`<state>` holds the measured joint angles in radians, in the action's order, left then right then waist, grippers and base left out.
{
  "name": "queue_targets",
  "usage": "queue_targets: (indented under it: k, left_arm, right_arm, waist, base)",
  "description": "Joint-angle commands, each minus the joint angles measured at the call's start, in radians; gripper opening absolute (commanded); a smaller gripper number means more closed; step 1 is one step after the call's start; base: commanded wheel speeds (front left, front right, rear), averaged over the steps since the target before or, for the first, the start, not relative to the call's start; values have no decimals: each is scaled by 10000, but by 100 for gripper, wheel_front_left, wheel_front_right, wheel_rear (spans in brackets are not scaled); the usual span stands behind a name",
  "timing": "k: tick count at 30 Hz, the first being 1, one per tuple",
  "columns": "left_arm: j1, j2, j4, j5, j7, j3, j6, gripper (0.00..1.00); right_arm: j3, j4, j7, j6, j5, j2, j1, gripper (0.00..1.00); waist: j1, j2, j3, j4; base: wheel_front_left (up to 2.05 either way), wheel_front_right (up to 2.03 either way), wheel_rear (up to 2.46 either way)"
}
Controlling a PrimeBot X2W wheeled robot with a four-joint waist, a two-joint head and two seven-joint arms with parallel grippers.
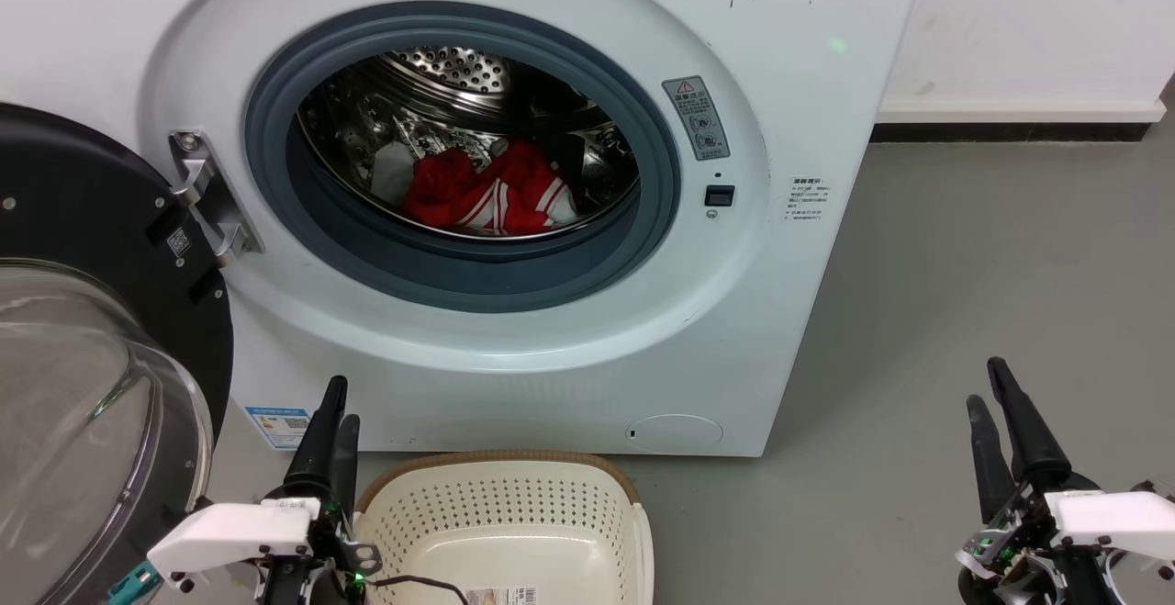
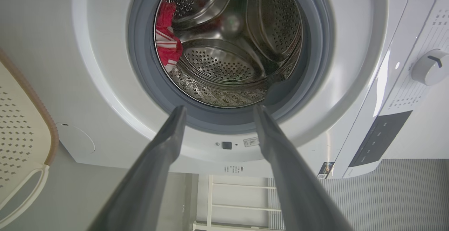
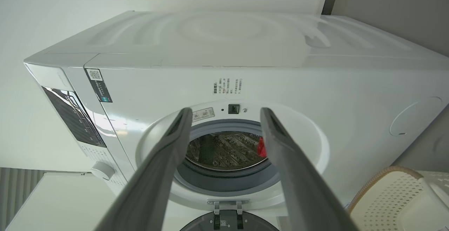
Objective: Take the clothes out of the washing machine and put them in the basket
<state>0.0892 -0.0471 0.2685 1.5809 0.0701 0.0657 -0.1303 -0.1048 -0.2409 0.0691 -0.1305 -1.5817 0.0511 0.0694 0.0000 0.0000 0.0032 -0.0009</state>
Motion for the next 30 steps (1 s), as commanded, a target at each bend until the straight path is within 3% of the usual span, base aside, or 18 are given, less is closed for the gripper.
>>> queue_targets:
  k: [1,8,21,30]
  left_arm:
    - [360,-26,-241,-248,-107,-79,-2,100]
    - [499,-27,-686,-1545,-429,-192,-2,100]
    - [665,-30,-1163,-4758,-1005,-795,-3,100]
    - [799,-32,-1085,-6601,-1328,-1144,3,100]
  right_arm:
    - [12,299,-100,-2,171,7,83,100]
    - [-36,746,-423,-2,1300,5,4,100]
    - [355,1468,-999,-2,5640,25,-207,100]
    - [443,1575,-1325,-3,7442,8,-395,100]
  waist:
    - [0,0,-2,2]
    - [0,0,0,18]
    - [0,0,-13,108]
    - [0,0,-54,176]
  base:
    - [0,0,0]
    - [0,0,0]
    - [0,0,0]
    - [0,0,0]
